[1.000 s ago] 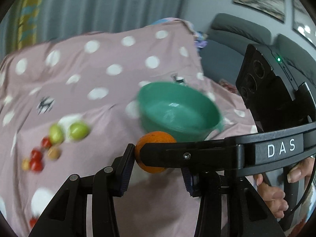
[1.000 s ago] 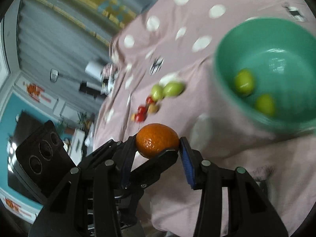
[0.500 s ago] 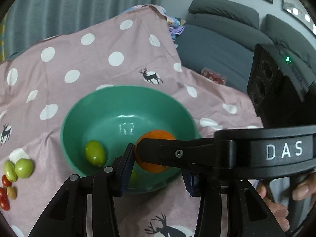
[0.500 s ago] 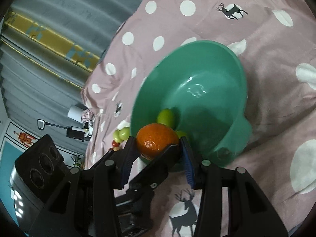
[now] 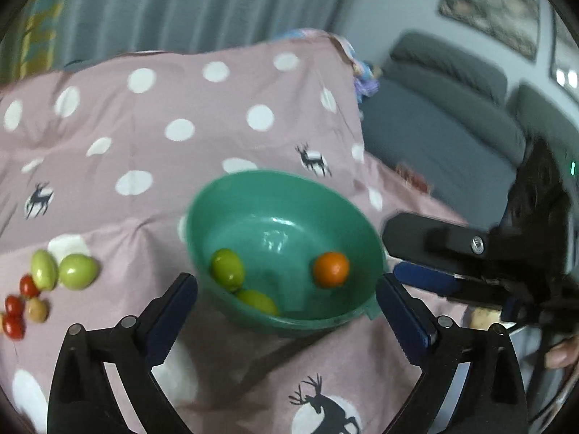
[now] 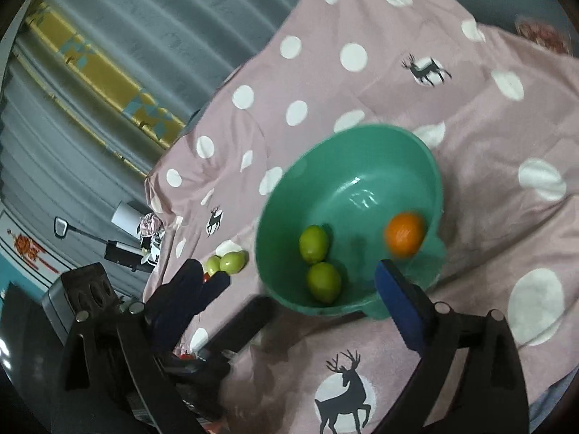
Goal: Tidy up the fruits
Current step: 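Withdraw the right gripper from the bowl toward the fruit cluster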
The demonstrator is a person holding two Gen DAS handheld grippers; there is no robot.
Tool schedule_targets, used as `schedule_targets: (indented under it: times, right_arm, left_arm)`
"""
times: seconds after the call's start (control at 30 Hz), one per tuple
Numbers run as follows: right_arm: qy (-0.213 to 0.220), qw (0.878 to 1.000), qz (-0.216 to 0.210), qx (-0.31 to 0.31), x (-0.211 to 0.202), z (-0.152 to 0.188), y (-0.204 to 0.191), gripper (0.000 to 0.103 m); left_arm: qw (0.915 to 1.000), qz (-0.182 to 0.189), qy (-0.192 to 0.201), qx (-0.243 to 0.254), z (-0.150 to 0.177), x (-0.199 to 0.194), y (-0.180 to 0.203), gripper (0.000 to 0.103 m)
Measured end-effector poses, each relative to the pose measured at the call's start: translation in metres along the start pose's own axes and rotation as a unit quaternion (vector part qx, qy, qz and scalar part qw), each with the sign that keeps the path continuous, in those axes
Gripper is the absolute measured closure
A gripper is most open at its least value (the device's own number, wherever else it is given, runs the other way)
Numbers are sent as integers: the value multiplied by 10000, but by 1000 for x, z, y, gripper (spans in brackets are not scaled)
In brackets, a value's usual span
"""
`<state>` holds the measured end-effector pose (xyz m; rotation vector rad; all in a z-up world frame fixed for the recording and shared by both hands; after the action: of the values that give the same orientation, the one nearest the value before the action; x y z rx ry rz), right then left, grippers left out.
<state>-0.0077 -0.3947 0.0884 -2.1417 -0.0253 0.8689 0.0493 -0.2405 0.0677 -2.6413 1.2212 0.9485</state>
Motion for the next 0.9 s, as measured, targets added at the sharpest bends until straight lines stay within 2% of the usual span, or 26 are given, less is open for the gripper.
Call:
schedule_targets:
  times: [0.1, 0.13, 0.23, 0.43, 0.57, 0.63, 0.7, 0.77, 0.83, 0.9]
  right_arm:
    - [20, 9997, 62, -227, 0, 5, -15, 2]
    - [-17, 9995, 72, -293, 2, 8, -20, 2]
    - [-233, 9982, 56, -556, 16, 20, -43, 1]
    - [-677, 9937, -105, -892, 49, 52, -84, 1]
    - [-1198, 9853, -176, -1202, 83, 84, -112, 1]
    - [-1450, 9775, -124, -1528, 99, 106, -126, 1]
    - [-1892, 9631, -143, -1910, 121, 135, -139, 1]
    - [-2292, 9494, -224, -2137, 139, 159, -147, 4]
    - [-2631, 9368, -338, -2281, 155, 180, -153, 18]
    - [-2880, 9279, -333, -2344, 171, 197, -156, 25]
  left_arm:
    - [9992, -178, 64, -353, 1, -22, -21, 3]
    - [9985, -326, 95, -439, 3, -31, -30, 1]
    - [9972, -459, 65, -580, 14, -52, -53, 1]
    - [9909, -1121, -68, -748, 70, -98, -115, 1]
    - [9814, -1745, -90, -792, 120, -121, -158, 1]
    - [9756, -1975, -351, -888, 136, -123, -174, 1]
    - [9767, -1772, -631, -1033, 148, -123, -184, 1]
    - [9829, -1411, -540, -1050, 153, -129, -180, 1]
    - [9862, -1353, -400, -871, 154, -134, -175, 1]
    - [9878, -1344, -398, -677, 159, -138, -174, 1]
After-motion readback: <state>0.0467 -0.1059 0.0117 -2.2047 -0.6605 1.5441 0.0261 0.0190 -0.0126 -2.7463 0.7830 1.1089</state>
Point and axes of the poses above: each gripper's, at about its wrist camera, not at the fingertips, and x roughly the way its jaws point, y to its right, z to its underside, the point moved 5 cm from there along x, roughly the way its jaws point, and after that the axes turned 10 degrees about x, right-handed, at the moved point
